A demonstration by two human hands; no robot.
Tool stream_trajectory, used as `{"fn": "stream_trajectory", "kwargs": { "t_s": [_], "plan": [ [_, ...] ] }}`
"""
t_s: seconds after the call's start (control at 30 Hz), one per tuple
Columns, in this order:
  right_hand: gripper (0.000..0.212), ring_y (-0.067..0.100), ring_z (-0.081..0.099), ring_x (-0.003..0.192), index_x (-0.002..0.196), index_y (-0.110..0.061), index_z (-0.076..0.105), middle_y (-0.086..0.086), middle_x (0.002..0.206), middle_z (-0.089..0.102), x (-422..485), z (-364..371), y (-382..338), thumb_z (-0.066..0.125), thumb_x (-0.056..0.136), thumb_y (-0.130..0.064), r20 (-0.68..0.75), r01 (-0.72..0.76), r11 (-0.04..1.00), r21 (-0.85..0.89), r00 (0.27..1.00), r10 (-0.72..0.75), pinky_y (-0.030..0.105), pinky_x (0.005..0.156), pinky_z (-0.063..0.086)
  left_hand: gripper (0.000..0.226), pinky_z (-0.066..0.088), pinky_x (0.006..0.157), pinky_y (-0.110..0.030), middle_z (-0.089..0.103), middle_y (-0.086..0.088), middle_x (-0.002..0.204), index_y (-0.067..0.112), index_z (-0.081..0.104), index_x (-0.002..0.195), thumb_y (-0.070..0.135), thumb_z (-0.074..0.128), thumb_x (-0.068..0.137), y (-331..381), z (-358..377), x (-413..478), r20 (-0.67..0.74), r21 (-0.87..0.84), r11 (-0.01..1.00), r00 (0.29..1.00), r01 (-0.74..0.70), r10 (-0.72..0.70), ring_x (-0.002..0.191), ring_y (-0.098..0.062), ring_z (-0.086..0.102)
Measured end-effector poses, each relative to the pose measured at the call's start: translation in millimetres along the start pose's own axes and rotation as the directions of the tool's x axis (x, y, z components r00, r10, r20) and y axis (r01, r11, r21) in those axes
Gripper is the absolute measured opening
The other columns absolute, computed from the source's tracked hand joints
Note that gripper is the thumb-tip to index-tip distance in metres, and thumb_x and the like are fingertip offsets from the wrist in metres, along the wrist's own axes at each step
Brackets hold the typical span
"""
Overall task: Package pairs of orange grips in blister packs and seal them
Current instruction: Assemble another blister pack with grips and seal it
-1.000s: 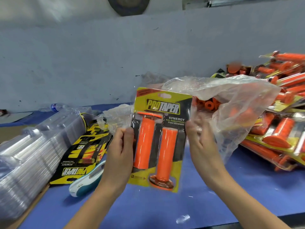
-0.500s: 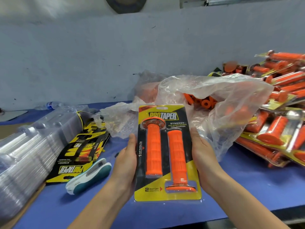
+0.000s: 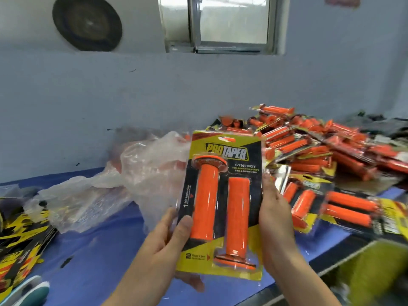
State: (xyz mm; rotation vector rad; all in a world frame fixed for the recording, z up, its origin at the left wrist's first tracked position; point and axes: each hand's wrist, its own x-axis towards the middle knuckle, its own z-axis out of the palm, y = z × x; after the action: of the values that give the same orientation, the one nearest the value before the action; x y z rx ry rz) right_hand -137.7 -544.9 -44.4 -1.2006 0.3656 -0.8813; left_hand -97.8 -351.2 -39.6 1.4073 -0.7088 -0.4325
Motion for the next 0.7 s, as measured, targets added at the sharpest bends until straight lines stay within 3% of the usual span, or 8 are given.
{"fn": "stream_trajectory", "kwargs": {
  "t_s": [0.1,0.17,0.23,0.33,0.37,0.5,0.63,0.7],
  "plan": [
    [0.048,0.009,0.073,0.085,0.104,-0.026,0.069,-0.009,0.092,0.076,30,-43,-30,0.044,0.090,-0.064,-0.070,0.006,1.000,0.005,0.998,-0.006,0.028,0.069,0.058,0.021,0.055,0.048,-0.037,0.073,-0.014,0.088,0.037,0.064,0.112,0.041,0.054,0.094,13,47,40,0.022,0.050,0.992,0.993,-0.115,0.114,0.065,-0.029,0.070],
    [0.051,0.016,0.069,0.102,0.117,-0.030,0.063,-0.007,0.109,0.072,53,-69,-58,0.044,0.087,-0.067,-0.162,0.050,0.999,0.017,0.986,-0.047,0.044,0.090,0.054,0.022,0.056,0.053,-0.038,0.073,-0.013,0.097,0.029,0.064,0.116,0.038,0.052,0.100,33,83,96,-0.033,0.049,0.985,0.986,-0.164,0.166,0.075,-0.029,0.072],
    [0.052,0.020,0.061,0.115,0.132,-0.030,0.053,-0.003,0.128,0.063,74,-93,-78,0.040,0.094,-0.064,-0.281,0.109,0.994,-0.003,0.954,-0.106,0.049,0.103,0.045,0.040,0.061,0.064,-0.040,0.067,-0.015,0.117,0.014,0.054,0.133,0.037,0.053,0.100,72,122,171,-0.071,-0.090,0.991,0.993,-0.101,0.095,0.092,-0.027,0.072],
    [0.055,0.021,0.053,0.126,0.142,-0.033,0.043,-0.002,0.140,0.053,88,-114,-85,0.036,0.096,-0.063,-0.333,0.147,0.983,-0.109,0.927,-0.175,0.051,0.106,0.042,0.070,0.050,0.101,-0.046,0.027,-0.021,0.157,0.009,0.031,0.149,0.048,0.054,0.096,141,175,257,-0.050,-0.329,0.944,0.998,0.014,-0.033,0.123,-0.035,0.057],
    [0.054,0.019,0.055,0.123,0.141,-0.034,0.042,-0.003,0.139,0.053,88,-115,-83,0.035,0.096,-0.064,-0.326,0.158,0.977,-0.144,0.925,-0.197,0.049,0.105,0.044,0.070,0.047,0.105,-0.045,0.016,-0.017,0.161,0.011,0.028,0.151,0.048,0.053,0.097,152,186,273,-0.068,-0.360,0.933,0.997,0.012,-0.039,0.130,-0.036,0.049],
    [0.039,0.007,0.056,0.113,0.134,-0.043,0.043,-0.009,0.131,0.054,87,-108,-56,0.036,0.098,-0.058,-0.231,0.159,0.946,-0.282,0.946,-0.228,0.041,0.097,0.047,0.050,0.055,0.094,-0.038,0.037,-0.018,0.147,0.010,0.039,0.137,0.039,0.055,0.099,137,196,281,-0.020,-0.289,0.956,0.999,-0.049,0.045,0.118,-0.031,0.053],
    [0.026,-0.005,0.049,0.114,0.125,-0.047,0.044,-0.019,0.127,0.051,71,-78,-12,0.041,0.102,-0.038,-0.059,0.197,0.889,-0.414,0.968,-0.242,0.017,0.085,0.046,0.041,0.058,0.087,-0.038,0.055,-0.014,0.127,0.008,0.047,0.132,0.036,0.050,0.102,82,162,234,0.075,-0.036,0.999,0.997,-0.030,0.033,0.109,-0.026,0.063],
    [0.031,0.001,0.047,0.120,0.132,-0.039,0.046,-0.019,0.130,0.048,57,-59,13,0.042,0.101,-0.032,0.074,0.271,0.803,-0.531,0.959,-0.274,0.022,0.094,0.047,0.031,0.060,0.080,-0.037,0.064,-0.016,0.114,0.010,0.054,0.124,0.031,0.052,0.102,58,136,202,0.098,0.054,0.998,0.995,0.019,-0.024,0.093,-0.023,0.068]
  ]
}}
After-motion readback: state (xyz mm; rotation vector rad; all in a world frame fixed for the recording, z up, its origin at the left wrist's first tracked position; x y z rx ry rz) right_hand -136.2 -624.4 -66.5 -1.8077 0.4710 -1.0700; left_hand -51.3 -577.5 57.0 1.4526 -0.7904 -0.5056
